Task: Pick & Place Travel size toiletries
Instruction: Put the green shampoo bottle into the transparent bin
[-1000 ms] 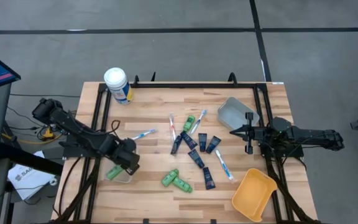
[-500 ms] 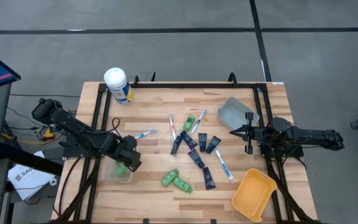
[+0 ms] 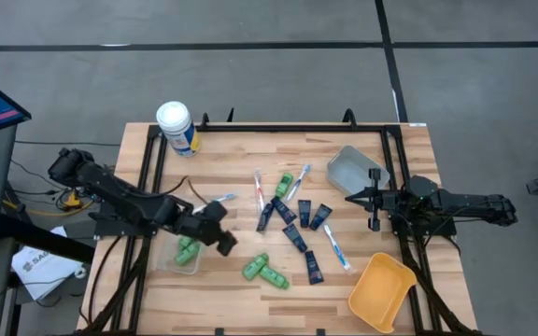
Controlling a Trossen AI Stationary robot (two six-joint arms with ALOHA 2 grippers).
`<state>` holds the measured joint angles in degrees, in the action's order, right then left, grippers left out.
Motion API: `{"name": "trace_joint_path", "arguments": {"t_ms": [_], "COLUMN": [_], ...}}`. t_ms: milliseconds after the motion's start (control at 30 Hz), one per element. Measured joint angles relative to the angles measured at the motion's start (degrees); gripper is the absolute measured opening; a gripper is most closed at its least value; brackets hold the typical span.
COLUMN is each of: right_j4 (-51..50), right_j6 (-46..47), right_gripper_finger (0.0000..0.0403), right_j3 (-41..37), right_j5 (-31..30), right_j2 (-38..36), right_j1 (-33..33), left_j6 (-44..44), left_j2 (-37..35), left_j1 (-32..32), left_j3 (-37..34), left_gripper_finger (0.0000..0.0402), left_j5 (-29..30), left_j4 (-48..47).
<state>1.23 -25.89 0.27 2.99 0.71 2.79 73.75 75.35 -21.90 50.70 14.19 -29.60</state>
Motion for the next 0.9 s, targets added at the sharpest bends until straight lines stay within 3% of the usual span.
{"name": "trace_joint_path", "arguments": {"t_ms": [200,600,900], "right_j4": [0.0,0.0,0.36], "right_j6": [-0.02,-0.01,-0.02], "right_gripper_finger": [0.0,0.0,0.0], "right_j3": [0.02,0.01,0.0], "right_j5": [-0.01,-0.01,-0.01], "right_j2": [0.01,0.0,0.0], "right_j1": [-0.01,-0.01,-0.02], "left_j6": [-4.49,-7.93,-10.72], "left_j2": [7.76,28.98,36.45], "left_j1": [1.81,2.07,2.05], "left_j3": [5.05,22.08,26.45], "left_gripper_finger": [0.0235,0.0236,0.0219], "left_j5": [0.48,-1.07,-3.18], "left_j4": [4.82,5.05,0.9]}}
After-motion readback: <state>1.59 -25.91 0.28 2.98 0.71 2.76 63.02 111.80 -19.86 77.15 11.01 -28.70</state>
